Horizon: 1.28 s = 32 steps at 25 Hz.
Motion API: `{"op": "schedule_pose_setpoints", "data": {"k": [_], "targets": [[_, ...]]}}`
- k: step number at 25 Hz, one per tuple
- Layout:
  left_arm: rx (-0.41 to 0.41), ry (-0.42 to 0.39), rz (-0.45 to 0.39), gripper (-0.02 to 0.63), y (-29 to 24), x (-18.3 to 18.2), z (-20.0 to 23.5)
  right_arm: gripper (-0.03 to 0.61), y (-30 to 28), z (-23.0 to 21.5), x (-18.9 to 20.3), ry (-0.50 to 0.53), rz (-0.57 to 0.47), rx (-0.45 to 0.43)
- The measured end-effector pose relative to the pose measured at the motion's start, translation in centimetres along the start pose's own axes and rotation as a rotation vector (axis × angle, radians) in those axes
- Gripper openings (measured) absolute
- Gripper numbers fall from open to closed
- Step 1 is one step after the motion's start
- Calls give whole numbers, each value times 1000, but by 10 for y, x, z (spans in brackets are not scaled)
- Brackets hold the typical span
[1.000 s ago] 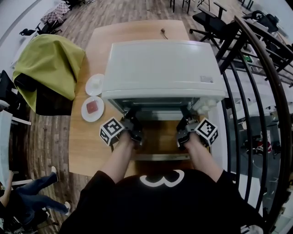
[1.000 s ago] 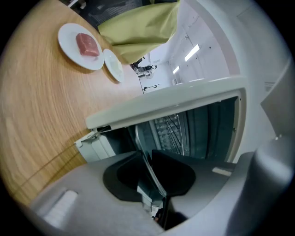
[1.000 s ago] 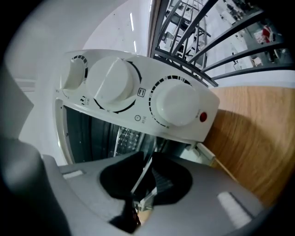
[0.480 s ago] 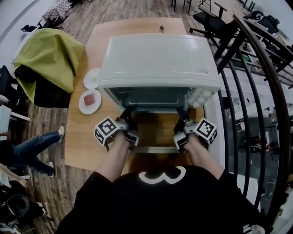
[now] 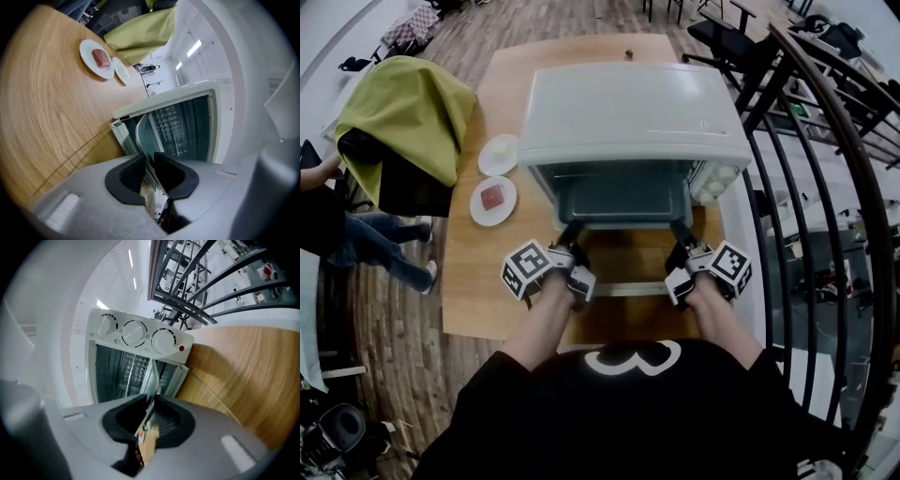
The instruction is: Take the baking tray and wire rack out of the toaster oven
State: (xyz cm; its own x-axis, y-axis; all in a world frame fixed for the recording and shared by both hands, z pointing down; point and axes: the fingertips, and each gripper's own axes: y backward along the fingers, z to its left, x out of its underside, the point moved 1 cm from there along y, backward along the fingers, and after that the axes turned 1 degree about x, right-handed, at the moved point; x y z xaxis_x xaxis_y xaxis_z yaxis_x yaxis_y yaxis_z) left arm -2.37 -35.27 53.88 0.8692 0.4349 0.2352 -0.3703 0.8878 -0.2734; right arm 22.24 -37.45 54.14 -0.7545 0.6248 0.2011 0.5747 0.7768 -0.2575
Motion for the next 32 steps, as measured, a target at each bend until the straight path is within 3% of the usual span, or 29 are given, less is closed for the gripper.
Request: {"op": "schedule_pose_setpoints", "data": {"k": [20, 32], "targets": [[40, -34, 108, 66, 49, 23, 0, 44, 49, 0, 33, -29, -112, -3], [101, -89, 147, 64, 77, 28, -10, 35, 81, 16, 55, 4, -169, -66]]}}
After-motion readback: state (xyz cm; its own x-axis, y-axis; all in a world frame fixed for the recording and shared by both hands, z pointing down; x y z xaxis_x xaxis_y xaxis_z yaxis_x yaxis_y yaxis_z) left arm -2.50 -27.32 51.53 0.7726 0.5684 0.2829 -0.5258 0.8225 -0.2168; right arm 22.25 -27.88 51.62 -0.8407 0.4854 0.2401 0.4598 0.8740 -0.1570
